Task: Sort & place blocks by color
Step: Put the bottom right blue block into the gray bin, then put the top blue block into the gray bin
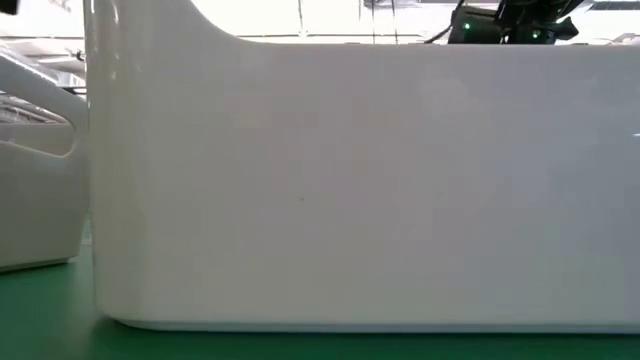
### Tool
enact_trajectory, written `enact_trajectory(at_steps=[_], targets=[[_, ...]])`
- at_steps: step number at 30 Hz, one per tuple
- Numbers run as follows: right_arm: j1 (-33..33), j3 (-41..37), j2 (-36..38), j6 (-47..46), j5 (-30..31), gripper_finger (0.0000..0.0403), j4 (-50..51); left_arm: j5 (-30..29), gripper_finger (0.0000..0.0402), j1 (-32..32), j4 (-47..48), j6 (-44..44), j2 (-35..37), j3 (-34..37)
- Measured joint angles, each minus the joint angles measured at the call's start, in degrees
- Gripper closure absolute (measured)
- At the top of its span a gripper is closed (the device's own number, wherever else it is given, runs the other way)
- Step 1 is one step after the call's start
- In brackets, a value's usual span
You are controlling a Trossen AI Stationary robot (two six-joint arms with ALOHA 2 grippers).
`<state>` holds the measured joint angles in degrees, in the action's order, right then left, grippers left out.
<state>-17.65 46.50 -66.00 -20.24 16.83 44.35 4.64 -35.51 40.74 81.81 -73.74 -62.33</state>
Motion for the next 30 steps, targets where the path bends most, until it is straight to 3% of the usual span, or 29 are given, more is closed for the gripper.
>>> enact_trajectory(at_steps=[4,9,13,22,30], targets=[[0.0,0.0,0.0,0.6,3.2,0.009,1.7,-0.1,0.0219,-2.3,0.3,5.3,-3.4,0.0],[-0.5,-2.2,0.0,1.2,5.7,0.009,0.2,0.0,0.0221,-2.8,1.6,5.9,-8.0,0.0],[-2.1,-6.0,0.0,0.0,5.7,0.009,-1.5,0.0,0.0219,-2.7,2.3,6.1,-10.8,0.0],[-5.3,-12.0,0.0,-2.6,3.3,0.009,-8.0,0.0,0.0171,-2.7,2.7,10.8,-11.9,0.0],[-7.7,-14.3,0.0,-1.5,0.8,0.009,-16.0,0.1,0.0166,-2.7,2.4,15.1,-11.9,0.0]])
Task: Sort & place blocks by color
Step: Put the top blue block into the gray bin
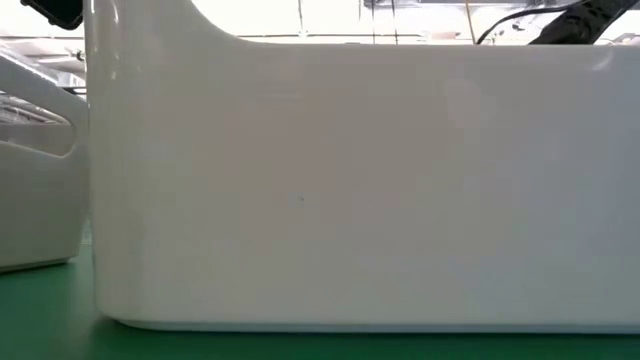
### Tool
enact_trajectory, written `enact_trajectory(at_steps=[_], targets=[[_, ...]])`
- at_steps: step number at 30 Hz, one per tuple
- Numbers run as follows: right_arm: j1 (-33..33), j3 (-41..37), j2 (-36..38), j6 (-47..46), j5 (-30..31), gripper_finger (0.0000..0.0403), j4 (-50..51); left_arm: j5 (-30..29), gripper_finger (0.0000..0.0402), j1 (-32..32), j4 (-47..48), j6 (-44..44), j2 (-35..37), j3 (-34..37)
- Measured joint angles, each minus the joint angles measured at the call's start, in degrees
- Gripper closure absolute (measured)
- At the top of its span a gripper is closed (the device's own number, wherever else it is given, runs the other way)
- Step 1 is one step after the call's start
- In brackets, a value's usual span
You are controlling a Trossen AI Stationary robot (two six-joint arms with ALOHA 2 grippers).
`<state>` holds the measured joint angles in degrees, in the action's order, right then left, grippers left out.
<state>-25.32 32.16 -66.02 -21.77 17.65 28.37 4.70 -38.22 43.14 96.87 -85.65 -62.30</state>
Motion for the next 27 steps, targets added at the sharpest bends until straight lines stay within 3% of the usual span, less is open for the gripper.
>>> enact_trajectory(at_steps=[9,13,18,22,27], targets=[[-4.2,0.0,-0.4,0.2,-0.8,0.009,-2.5,-0.6,0.0165,0.5,-6.9,1.1,1.4,0.0],[-5.9,0.0,-1.9,-0.5,-5.9,0.009,-4.7,-2.6,0.0165,1.6,-9.2,0.7,2.7,0.0],[-6.7,0.0,-4.0,0.0,-5.9,0.0094,-4.9,-6.4,0.0165,2.5,-11.7,0.7,3.9,0.0],[-6.8,0.0,-5.8,0.4,-6.0,0.0125,-7.8,-9.8,0.0165,3.6,-15.4,-2.4,4.0,0.0],[-6.9,0.0,-8.7,0.3,-8.9,0.0193,-11.4,-13.2,0.0165,5.4,-20.9,-7.8,4.0,0.0]])
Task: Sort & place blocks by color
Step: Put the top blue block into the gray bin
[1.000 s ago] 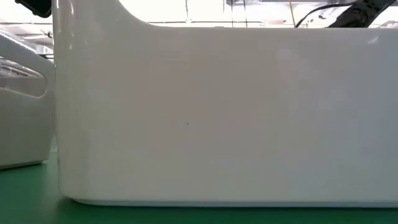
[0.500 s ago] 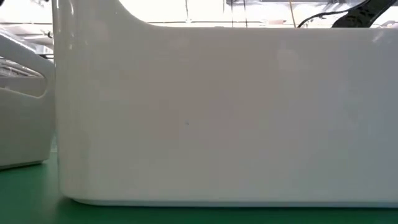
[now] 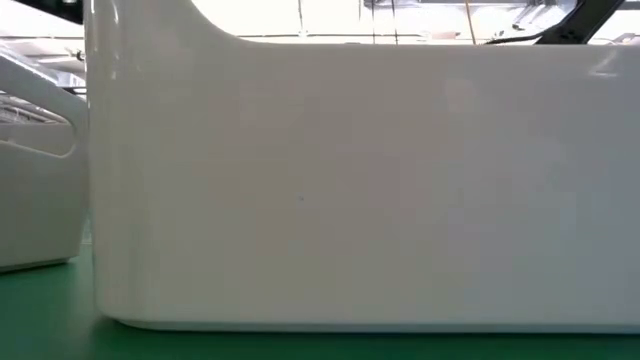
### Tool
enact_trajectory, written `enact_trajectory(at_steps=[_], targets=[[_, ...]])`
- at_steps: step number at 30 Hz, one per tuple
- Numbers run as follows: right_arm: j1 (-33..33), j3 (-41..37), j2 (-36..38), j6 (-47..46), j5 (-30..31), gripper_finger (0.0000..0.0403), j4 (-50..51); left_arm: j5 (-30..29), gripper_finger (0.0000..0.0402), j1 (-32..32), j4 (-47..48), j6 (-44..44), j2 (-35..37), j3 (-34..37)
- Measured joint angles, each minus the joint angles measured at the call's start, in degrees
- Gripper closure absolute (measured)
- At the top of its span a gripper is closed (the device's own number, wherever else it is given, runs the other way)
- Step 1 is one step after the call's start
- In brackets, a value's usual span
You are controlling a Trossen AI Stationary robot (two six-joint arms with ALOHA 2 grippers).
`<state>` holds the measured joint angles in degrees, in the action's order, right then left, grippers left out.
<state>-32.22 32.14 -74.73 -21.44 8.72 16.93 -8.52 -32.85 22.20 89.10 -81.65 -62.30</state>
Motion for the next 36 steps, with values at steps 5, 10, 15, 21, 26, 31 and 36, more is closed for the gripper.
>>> enact_trajectory(at_steps=[5,10,15,21,26,31,36], targets=[[-0.1,0.0,-2.3,-0.6,-2.2,0.028,0.5,-1.5,0.0165,2.1,-4.1,-5.0,0.0,0.0],[0.0,0.1,-1.7,-2.3,-3.6,0.0336,0.8,-2.2,0.0165,4.8,-6.7,-10.0,0.0,0.0],[0.5,-0.1,2.5,-4.9,-11.0,0.0336,-1.4,-3.4,0.0165,8.2,-7.0,-15.7,0.0,0.0],[2.6,-0.1,9.2,-9.6,-27.1,0.0336,-15.2,-8.4,0.0165,13.8,-8.8,-29.1,0.0,0.0],[6.6,-0.1,12.0,-18.8,-36.2,0.0336,-31.8,-8.5,0.0165,16.8,-15.1,-47.6,0.0,0.0],[12.2,0.0,12.1,-29.8,-35.9,0.0336,-47.3,-13.5,0.0165,18.8,-24.2,-69.3,0.0,0.0],[18.0,0.0,11.7,-35.8,-32.5,0.0336,-59.9,-23.2,0.0165,20.2,-31.6,-90.7,0.0,0.0]])
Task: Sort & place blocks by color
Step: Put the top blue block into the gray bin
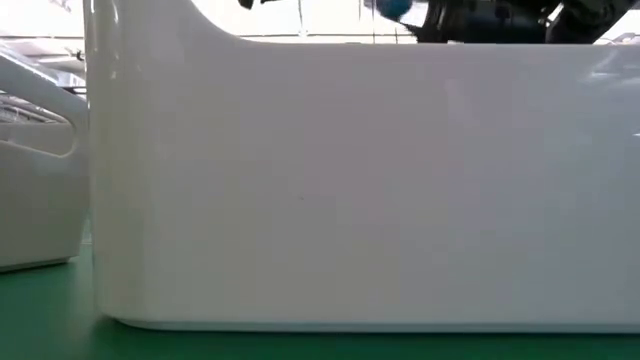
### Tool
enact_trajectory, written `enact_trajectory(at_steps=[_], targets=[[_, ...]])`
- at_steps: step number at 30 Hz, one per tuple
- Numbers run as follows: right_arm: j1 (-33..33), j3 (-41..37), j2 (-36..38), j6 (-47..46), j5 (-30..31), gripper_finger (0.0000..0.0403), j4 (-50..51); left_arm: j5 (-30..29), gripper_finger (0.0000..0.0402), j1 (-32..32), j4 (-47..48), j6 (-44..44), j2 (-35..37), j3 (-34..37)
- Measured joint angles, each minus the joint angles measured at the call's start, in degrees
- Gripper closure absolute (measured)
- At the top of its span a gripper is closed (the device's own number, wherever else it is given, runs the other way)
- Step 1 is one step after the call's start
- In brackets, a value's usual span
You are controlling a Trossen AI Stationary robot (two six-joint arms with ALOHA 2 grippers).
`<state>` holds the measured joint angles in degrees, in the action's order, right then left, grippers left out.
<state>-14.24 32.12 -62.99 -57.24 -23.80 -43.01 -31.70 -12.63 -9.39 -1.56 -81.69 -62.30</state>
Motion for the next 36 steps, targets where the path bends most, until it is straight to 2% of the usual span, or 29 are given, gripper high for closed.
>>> enact_trajectory(at_steps=[3,5,13,20,29,36], targets=[[2.9,0.0,0.1,-2.0,3.5,0.0336,-3.7,-1.4,0.0165,0.8,-3.7,-8.3,0.0,0.0],[4.7,0.0,0.0,-2.9,6.2,0.0336,-3.9,-1.4,0.0165,1.1,-4.6,-10.6,0.0,0.0],[10.3,0.0,-1.4,-4.0,14.8,0.0336,-7.0,-1.7,0.0165,2.1,-3.8,-13.2,0.0,0.0],[12.3,0.7,-5.6,-7.8,20.4,0.0336,-10.4,-1.2,0.0159,2.4,-1.7,-12.9,-0.1,0.0],[12.8,8.6,-15.0,-8.1,20.9,0.0336,-10.7,1.0,0.011,2.4,-2.3,-9.9,-0.1,0.0],[12.8,12.4,-18.9,-8.1,20.7,0.0336,-10.1,1.1,0.0086,2.3,-2.4,-10.5,-0.1,0.0]])
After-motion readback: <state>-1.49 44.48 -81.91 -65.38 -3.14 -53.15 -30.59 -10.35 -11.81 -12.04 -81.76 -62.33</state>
